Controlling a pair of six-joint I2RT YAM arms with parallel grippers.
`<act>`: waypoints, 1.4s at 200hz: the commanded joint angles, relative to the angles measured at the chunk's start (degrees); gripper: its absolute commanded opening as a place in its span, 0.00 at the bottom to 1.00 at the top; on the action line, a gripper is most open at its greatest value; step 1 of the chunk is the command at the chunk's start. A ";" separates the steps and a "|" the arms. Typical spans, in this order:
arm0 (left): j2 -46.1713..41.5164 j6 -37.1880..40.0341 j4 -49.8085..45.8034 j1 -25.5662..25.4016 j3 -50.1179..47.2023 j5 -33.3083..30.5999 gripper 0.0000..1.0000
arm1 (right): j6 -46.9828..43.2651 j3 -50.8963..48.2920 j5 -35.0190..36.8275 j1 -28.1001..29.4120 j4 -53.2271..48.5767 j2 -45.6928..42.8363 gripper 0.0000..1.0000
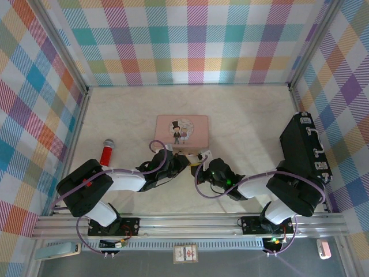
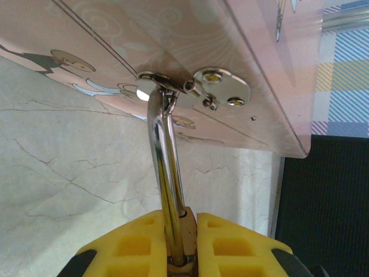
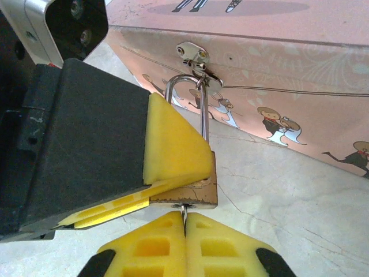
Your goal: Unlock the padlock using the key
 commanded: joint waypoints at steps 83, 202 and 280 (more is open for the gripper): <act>-2.23 2.87 1.72 -0.79 0.58 0.94 0.08 | 14.82 1.65 -2.66 -3.75 -5.11 0.15 0.00; -1.26 3.09 -1.31 1.95 0.59 2.82 0.42 | 16.96 1.29 -5.09 -3.75 -4.76 0.69 0.00; -2.14 4.19 -3.92 2.56 0.93 2.11 0.49 | 19.68 0.08 -7.04 -3.75 -3.70 0.46 0.00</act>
